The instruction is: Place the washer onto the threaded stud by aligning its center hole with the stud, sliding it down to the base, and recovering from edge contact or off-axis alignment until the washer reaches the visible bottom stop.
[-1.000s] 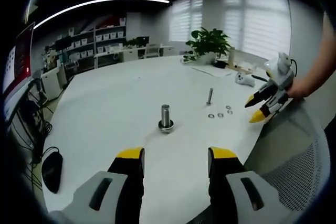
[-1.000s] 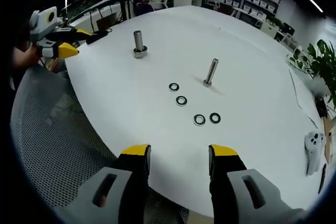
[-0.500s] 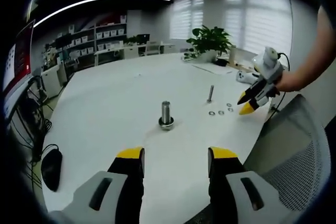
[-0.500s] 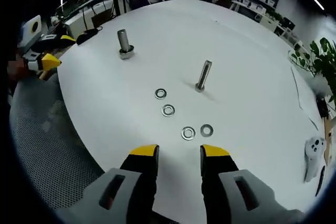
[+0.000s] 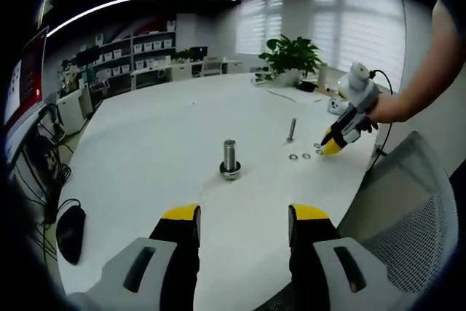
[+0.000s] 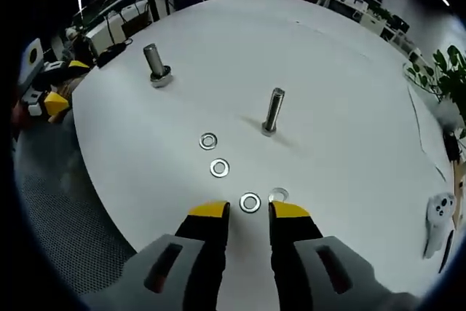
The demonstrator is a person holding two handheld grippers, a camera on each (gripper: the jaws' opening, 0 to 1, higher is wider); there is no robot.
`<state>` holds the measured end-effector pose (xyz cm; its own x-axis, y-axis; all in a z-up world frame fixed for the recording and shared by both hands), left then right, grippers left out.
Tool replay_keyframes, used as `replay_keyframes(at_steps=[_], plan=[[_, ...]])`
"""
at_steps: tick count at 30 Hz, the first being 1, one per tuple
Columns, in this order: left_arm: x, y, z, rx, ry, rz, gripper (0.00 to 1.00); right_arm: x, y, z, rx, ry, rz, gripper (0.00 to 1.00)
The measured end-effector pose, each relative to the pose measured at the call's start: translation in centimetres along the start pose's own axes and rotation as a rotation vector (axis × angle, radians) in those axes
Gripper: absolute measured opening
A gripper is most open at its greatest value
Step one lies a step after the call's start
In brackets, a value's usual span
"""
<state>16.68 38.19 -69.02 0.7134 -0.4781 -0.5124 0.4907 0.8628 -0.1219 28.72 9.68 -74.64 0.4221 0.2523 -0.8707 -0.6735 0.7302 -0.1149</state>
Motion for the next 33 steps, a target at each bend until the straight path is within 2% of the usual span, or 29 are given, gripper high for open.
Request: replay_keyframes(at_steps=[10, 13, 15, 21, 33], plan=[[-0.1, 0.0, 0.0, -0.001, -0.004, 0.005, 0.47, 0.5, 0.5, -0.1, -0.070, 0.037, 0.016, 0.22], [0.0, 0.1, -0.1, -0.006, -0.004, 0.006, 0.47, 0.7, 0.6, -0.1, -0.027, 0.044, 0.037, 0.22], [-0.1, 0.1, -0.1, -0.012, -0.002, 0.009, 0.47, 0.7, 0.5, -0.1, -0.036, 0.052, 0.031, 0.22], [0.0, 0.1, -0.2, -0.007, 0.006, 0.008, 0.46, 0.7, 0.6, 0.1, -0.091, 0.067, 0.047, 0.21], [0.1, 0.1, -0.2, -0.005, 0.013, 0.010, 0.46, 1.1, 0.6, 0.8, -0.200, 0.161, 0.082, 0.21]])
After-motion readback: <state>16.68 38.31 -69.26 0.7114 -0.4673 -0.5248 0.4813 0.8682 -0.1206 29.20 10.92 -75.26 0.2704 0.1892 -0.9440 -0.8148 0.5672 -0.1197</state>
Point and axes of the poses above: the point that each gripper's makers call its tool centre point, and the gripper's own axes: x roughly forward along the fingers, y roughly to its left, z roughly out of its top, the point moved 5 cm from there along -x, roughly backward along the fingers, and after that the axes turned 6 degrees about -z, right-handed, at the moved point
